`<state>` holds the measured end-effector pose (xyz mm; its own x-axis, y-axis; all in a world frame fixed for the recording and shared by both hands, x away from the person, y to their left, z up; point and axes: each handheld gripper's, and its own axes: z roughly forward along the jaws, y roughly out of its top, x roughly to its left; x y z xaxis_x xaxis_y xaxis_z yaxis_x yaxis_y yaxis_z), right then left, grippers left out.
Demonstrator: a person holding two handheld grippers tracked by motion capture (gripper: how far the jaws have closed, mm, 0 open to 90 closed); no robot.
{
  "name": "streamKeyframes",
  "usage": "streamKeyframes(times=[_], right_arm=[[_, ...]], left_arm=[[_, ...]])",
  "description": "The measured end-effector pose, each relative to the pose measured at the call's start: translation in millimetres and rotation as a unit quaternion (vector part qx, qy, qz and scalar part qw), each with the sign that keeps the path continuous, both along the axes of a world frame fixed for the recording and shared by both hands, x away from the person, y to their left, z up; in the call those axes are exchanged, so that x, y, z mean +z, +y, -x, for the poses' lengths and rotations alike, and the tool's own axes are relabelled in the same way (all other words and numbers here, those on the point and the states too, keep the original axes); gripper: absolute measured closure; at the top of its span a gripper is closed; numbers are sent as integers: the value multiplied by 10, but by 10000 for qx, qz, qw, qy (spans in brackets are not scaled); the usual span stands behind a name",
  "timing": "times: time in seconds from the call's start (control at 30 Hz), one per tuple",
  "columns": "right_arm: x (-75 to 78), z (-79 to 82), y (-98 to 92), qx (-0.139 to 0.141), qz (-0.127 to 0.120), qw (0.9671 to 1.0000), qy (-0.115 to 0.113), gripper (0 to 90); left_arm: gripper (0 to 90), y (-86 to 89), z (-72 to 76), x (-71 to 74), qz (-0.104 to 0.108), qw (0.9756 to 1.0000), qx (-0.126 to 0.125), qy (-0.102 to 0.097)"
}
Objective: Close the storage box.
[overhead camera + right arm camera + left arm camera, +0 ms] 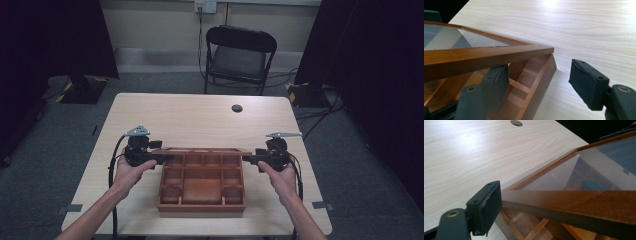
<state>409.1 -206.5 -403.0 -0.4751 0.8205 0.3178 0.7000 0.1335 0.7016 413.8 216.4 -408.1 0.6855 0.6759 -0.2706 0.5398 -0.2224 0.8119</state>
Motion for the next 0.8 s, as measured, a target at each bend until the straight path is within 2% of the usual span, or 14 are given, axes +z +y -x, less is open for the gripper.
streamKeyframes(times=[0.27,0.37,0.47,0.63,0.7,0.77,0.8], right_arm=[[53,60,-82,-7,73,10000,-23,331],[88,71,-102,-34,94,9998,-163,408],[176,79,-114,1,73,9993,-356,391],[343,35,-86,78,-48,9989,-454,376],[433,13,-55,193,-136,9982,-548,376],[562,-7,28,395,-352,9961,-703,377],[562,-7,28,395,-352,9961,-703,377]], left_arm=[[185,46,58,25,-33,10000,49,-31],[180,37,83,24,-102,9999,46,-95],[180,35,83,17,-26,10000,75,-47],[183,52,125,15,-111,9998,47,-138],[185,54,157,-8,-121,9998,33,-126],[187,54,187,-29,-154,9998,15,-132],[187,55,199,-34,-169,9997,26,-157]])
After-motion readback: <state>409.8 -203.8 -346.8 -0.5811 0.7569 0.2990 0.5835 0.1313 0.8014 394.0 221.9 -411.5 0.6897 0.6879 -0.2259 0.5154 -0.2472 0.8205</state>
